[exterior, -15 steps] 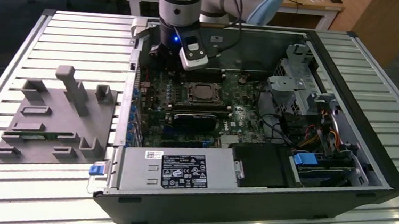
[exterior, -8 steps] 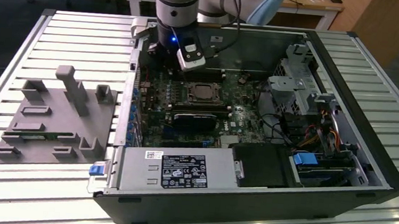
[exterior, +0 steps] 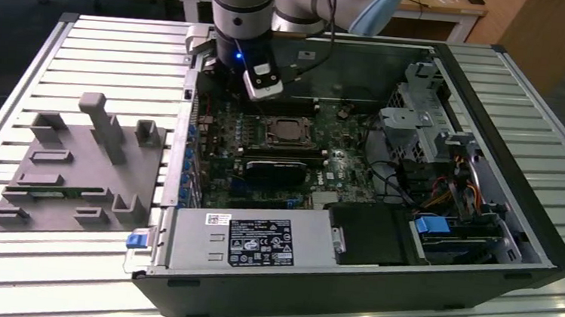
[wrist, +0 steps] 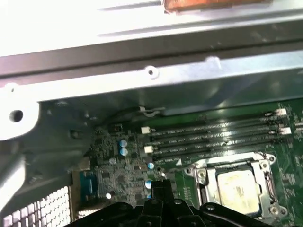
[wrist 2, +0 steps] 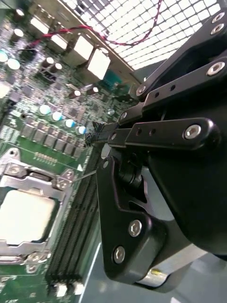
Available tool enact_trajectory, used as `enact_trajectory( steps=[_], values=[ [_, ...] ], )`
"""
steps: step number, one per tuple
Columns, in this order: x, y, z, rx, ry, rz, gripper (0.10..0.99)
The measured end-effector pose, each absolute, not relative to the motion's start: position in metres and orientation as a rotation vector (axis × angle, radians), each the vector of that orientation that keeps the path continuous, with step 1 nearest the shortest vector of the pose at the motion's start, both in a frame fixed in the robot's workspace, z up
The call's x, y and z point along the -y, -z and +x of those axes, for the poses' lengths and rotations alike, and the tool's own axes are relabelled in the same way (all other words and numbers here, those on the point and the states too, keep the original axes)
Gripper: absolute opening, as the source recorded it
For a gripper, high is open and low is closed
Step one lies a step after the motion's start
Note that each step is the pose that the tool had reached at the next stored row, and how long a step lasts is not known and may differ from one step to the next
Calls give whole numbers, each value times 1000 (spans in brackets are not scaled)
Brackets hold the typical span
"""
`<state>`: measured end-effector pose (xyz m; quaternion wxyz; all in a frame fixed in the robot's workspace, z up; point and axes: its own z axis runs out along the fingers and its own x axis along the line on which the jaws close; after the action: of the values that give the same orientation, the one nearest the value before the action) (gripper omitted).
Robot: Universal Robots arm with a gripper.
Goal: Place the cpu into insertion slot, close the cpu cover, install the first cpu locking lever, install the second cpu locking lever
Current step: 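Install the first cpu locking lever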
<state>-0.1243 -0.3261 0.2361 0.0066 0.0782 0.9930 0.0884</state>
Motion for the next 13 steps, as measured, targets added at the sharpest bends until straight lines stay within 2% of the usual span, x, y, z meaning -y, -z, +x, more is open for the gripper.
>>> enact_trajectory(
  steps=[7, 13],
  values=[
    [326, -236, -131, -3098, -359, 245, 106],
    [326, -236, -131, -3098, -360, 245, 106]
  ],
)
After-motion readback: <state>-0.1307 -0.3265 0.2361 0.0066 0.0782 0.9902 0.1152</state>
